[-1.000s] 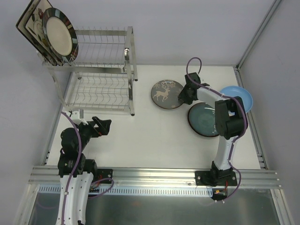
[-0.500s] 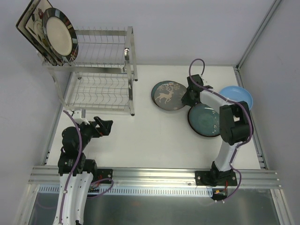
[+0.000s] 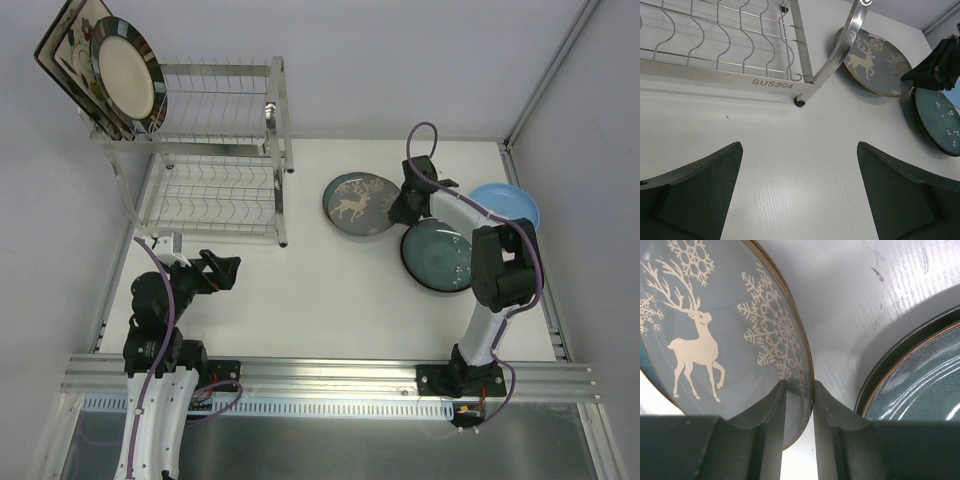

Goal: Load the plates into the dish rack
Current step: Grab a plate with the right arm

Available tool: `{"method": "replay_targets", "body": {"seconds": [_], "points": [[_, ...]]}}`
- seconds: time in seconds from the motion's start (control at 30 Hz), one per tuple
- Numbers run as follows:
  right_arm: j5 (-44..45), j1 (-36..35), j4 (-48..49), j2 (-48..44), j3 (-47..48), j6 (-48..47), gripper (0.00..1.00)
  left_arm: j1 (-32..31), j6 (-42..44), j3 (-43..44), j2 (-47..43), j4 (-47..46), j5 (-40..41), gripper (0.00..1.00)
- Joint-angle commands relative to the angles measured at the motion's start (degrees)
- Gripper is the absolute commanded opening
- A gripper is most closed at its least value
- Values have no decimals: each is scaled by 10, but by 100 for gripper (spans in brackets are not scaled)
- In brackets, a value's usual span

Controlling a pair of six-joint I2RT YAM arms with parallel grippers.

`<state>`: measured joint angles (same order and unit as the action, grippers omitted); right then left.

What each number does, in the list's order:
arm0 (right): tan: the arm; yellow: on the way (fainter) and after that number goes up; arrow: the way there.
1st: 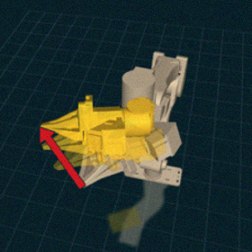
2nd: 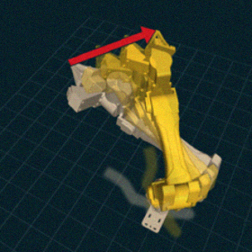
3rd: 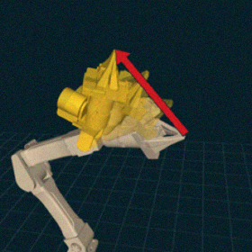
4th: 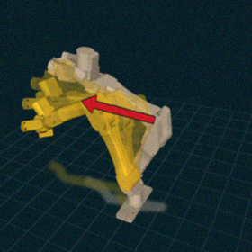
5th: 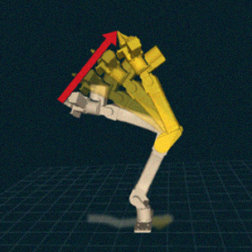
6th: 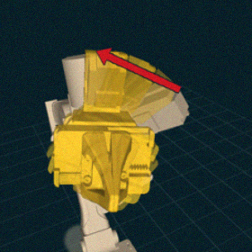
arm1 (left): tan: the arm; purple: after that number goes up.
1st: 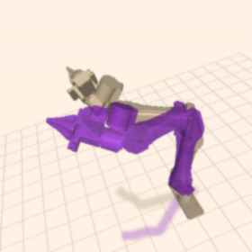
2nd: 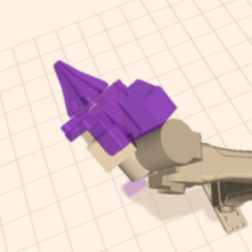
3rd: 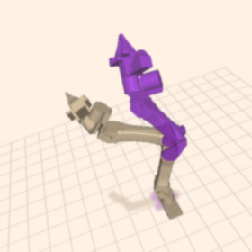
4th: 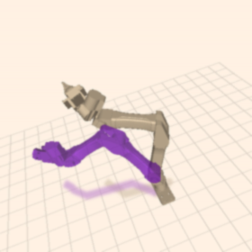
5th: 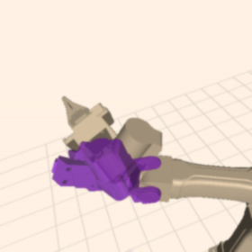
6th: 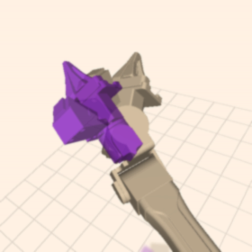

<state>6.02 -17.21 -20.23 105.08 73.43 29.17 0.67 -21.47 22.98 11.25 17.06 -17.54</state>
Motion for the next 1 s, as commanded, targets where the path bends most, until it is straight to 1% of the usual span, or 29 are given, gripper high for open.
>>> {"method": "replay_targets", "body": {"seconds": [0.0,0.17,0.4,0.47,0.73,0.97], "points": [[-22,-1,-53,-27,43,-56,1,-5,11,0,4,-11,1,99],[-49,11,-64,-33,51,-65,1,-5,9,2,7,-11,-5,99],[-55,14,-60,-65,33,-62,0,-5,7,2,29,-14,-16,99],[-72,14,-54,-79,22,-53,1,-5,7,2,31,-16,-19,99],[-80,12,-41,-123,-18,-23,1,-5,7,0,19,-17,-16,99],[-102,12,-3,-141,-71,4,1,-5,5,-3,-3,-16,-8,99]]}}
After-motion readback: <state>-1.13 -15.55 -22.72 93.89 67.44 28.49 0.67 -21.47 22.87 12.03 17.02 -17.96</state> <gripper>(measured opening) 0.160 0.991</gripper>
